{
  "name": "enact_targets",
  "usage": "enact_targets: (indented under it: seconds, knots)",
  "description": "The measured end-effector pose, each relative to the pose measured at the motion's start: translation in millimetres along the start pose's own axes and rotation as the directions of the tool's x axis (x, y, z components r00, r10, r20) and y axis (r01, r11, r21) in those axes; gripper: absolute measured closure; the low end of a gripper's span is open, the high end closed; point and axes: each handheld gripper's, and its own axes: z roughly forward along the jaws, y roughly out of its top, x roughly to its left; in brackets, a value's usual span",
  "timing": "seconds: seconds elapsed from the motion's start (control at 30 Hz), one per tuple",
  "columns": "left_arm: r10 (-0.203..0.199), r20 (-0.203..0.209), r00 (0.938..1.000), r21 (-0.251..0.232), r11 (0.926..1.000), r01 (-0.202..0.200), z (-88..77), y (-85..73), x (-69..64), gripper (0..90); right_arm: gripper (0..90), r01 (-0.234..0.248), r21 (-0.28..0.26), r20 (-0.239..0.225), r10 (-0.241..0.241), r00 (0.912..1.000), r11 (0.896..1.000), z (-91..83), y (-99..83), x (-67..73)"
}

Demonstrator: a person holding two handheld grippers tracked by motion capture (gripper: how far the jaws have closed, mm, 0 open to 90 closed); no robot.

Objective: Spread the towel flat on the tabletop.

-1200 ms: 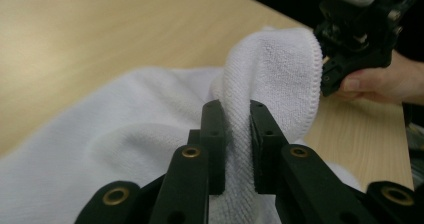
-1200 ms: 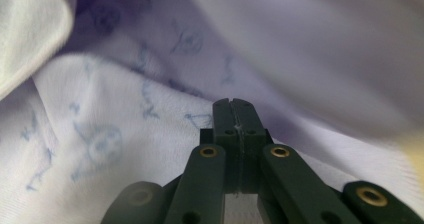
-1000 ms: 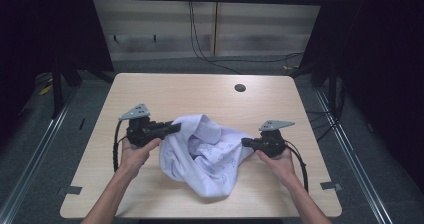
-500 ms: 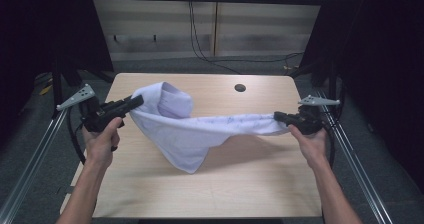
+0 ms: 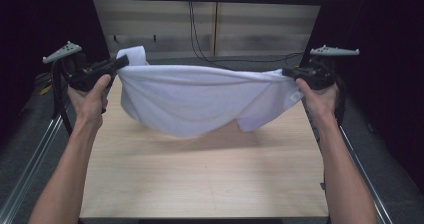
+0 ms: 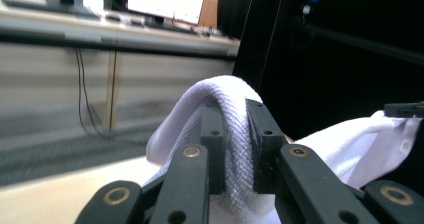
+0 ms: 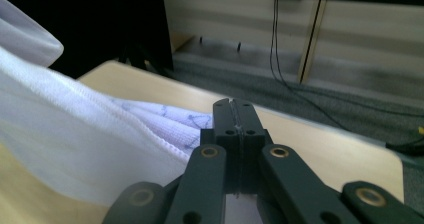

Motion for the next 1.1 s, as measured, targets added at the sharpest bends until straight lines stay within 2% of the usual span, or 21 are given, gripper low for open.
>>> enact_targets:
  seconds: [0.13,0.23,0.3,0.37,0.4,0.47,0.53,0.57,0.6,0.67,0.73,0.77,0.8,0.83,0.9,0.93,0.97,1.0,1.03,1.07,1.1]
  knots:
    - [0.018,0.015,0.9997,-0.038,0.9991,-0.017,-4.6,13.0,-6.7,80.4,90.0,0.010,-0.078,0.022,-0.008,0.9997,0.997,-9.8,27.1,0.8]
    - [0.035,0.048,0.9982,-0.052,0.9981,-0.033,-15.8,4.9,-14.2,80.4,90.0,0.002,-0.129,-0.012,-0.003,0.9999,0.992,-21.9,28.4,2.4]
    - [0.044,0.072,0.9964,-0.032,0.9986,-0.042,-23.6,-13.9,-19.6,80.4,90.0,0.024,-0.119,-0.039,-0.029,0.9988,0.993,-26.2,13.7,7.5]
    - [0.036,0.096,0.9947,0.030,0.9988,-0.039,-29.7,-41.8,-26.4,80.4,90.0,0.046,-0.080,-0.070,-0.052,0.9962,0.996,-28.6,-13.6,14.5]
    - [0.026,0.124,0.9919,0.064,0.9974,-0.034,-33.0,-59.1,-29.9,80.4,90.0,0.031,-0.069,-0.103,-0.038,0.9940,0.997,-29.8,-31.8,16.9]
    - [0.018,0.155,0.9877,0.142,0.9891,-0.040,-41.0,-95.2,-37.1,80.2,90.0,0.013,-0.019,-0.146,-0.015,0.9891,1.000,-30.8,-72.0,22.1]
    - [-0.055,0.183,0.9815,0.177,0.9840,0.022,-51.4,-127.7,-39.8,80.1,90.0,0.004,0.051,-0.177,0.005,0.9841,0.999,-30.2,-112.7,27.3]
    - [-0.068,0.185,0.9804,0.203,0.9788,0.030,-54.6,-141.1,-42.0,80.1,90.0,0.005,0.087,-0.181,0.011,0.9834,0.996,-30.5,-131.5,30.0]
    - [-0.064,0.187,0.9803,0.232,0.9726,0.019,-57.2,-152.8,-44.7,80.0,90.0,-0.010,0.112,-0.201,0.033,0.9791,0.994,-31.1,-148.8,31.4]
    - [-0.088,0.201,0.9756,0.279,0.9600,0.029,-60.7,-170.9,-49.5,79.9,90.0,-0.003,0.170,-0.192,0.036,0.9806,0.985,-29.9,-177.1,34.3]
    - [-0.080,0.219,0.9725,0.309,0.9509,0.009,-62.0,-185.8,-55.7,79.7,90.0,-0.019,0.198,-0.193,0.058,0.9794,0.980,-28.6,-197.9,32.3]
    - [-0.080,0.219,0.9725,0.309,0.9509,0.009,-62.0,-185.8,-55.7,79.5,90.0,-0.019,0.198,-0.193,0.058,0.9794,0.980,-28.6,-197.9,32.3]
    - [-0.087,0.222,0.9711,0.316,0.9488,0.013,-61.6,-190.3,-56.9,79.5,90.0,-0.042,0.219,-0.183,0.083,0.9795,0.975,-26.8,-208.4,28.8]
    - [-0.099,0.231,0.9680,0.326,0.9453,0.019,-60.3,-194.9,-57.9,79.4,90.0,-0.038,0.234,-0.178,0.081,0.9807,0.971,-25.2,-211.9,26.7]
    - [-0.091,0.237,0.9673,0.372,0.9282,-0.003,-54.4,-208.6,-61.7,78.9,90.0,-0.024,0.252,-0.148,0.063,0.9870,0.967,-20.8,-217.8,20.4]
    - [-0.089,0.240,0.9666,0.387,0.9221,-0.011,-52.6,-211.9,-63.4,78.4,90.0,-0.041,0.252,-0.145,0.080,0.9862,0.967,-19.1,-219.7,15.5]
    - [-0.092,0.257,0.9620,0.410,0.9116,-0.022,-49.8,-216.9,-66.2,77.5,89.9,-0.059,0.247,-0.146,0.097,0.9845,0.967,-18.0,-221.0,11.9]
    - [-0.098,0.269,0.9582,0.415,0.9093,-0.024,-49.3,-218.0,-66.8,74.7,88.7,-0.067,0.238,-0.147,0.105,0.9835,0.969,-17.3,-222.2,7.7]
    - [-0.120,0.297,0.9473,0.430,0.9024,-0.021,-48.7,-218.9,-68.6,71.7,85.4,-0.067,0.234,-0.154,0.106,0.9824,0.970,-17.4,-222.3,6.9]
    - [-0.120,0.314,0.9418,0.434,0.9006,-0.029,-49.2,-218.3,-70.0,66.0,78.0,-0.081,0.219,-0.150,0.116,0.9820,0.972,-19.2,-221.8,7.6]
    - [-0.101,0.318,0.9426,0.428,0.9027,-0.048,-50.9,-216.5,-71.0,63.3,75.8,-0.081,0.209,-0.155,0.115,0.9812,0.975,-20.6,-221.2,8.8]
